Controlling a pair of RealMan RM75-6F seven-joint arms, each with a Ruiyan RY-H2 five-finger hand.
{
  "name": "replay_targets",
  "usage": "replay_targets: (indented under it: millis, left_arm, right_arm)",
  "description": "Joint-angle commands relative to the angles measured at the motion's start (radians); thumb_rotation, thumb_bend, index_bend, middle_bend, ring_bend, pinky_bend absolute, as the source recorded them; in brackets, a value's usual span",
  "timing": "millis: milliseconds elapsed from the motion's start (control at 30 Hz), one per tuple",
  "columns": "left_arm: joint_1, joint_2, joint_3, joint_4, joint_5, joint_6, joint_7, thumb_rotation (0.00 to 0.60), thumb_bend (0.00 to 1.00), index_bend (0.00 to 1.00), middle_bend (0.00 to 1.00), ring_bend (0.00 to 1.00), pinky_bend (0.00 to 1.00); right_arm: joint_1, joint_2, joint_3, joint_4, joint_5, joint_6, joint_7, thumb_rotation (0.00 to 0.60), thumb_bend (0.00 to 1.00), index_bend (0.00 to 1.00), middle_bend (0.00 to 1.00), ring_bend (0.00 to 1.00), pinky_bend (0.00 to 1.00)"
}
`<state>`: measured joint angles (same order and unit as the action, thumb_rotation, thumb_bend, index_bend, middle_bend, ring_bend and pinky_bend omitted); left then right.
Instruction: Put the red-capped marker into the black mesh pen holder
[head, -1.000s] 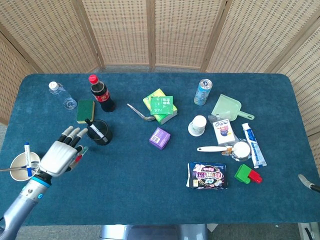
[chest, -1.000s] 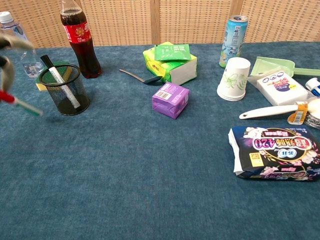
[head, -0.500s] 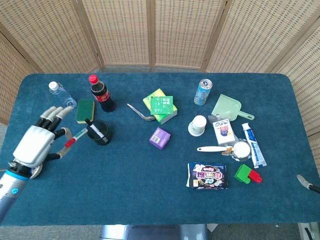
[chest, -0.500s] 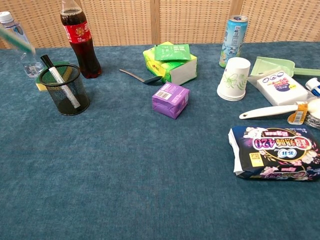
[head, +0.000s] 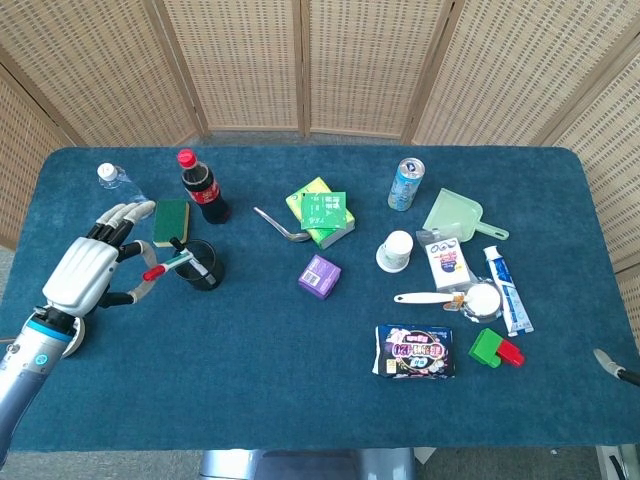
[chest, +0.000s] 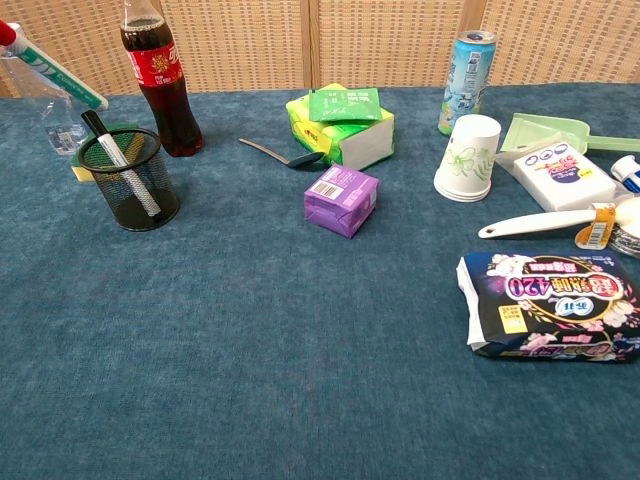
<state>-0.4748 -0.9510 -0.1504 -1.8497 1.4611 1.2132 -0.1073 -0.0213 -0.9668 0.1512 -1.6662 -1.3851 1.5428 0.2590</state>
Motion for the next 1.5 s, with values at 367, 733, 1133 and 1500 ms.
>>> replay_targets:
  millis: [367, 733, 1133, 1500]
  left_arm:
    - [-0.011, -0.078, 0.005, 0.113, -0.055, -0.06, -0.096, 0.6, 0.41, 0.57, 0.0, 0.0, 0.02]
    - [-0.042, -0.14, -0.011, 0.17, -0.085, -0.106, -0.141, 0.6, 0.4, 0.38, 0.0, 0.0, 0.01]
    - [-0.013, -0.111, -0.008, 0.161, -0.04, -0.043, -0.163, 0.6, 0.4, 0.17, 0.0, 0.0, 0.0]
    - [0.134, -0.107, 0.047, 0.166, -0.009, 0.177, 0.1, 0.6, 0.4, 0.19, 0.0, 0.0, 0.0]
  right_arm:
    - [0.001, -0.002, -0.003, -0.002, -0.003, 0.0, -0.01, 0.6, 0.0, 0.0, 0.0, 0.0, 0.14]
    - [0.001, -0.003, 0.0, 0.003, 0.003, -0.003, -0.001, 0.6, 0.0, 0.0, 0.0, 0.0, 0.14]
    - [0.001, -0.001, 0.0, 0.001, 0.002, -0.005, 0.005, 0.6, 0.0, 0.0, 0.0, 0.0, 0.14]
    - [0.003, -0.004, -0.004, -0.003, -0.008, -0.002, -0.008, 0.6, 0.0, 0.0, 0.0, 0.0, 0.14]
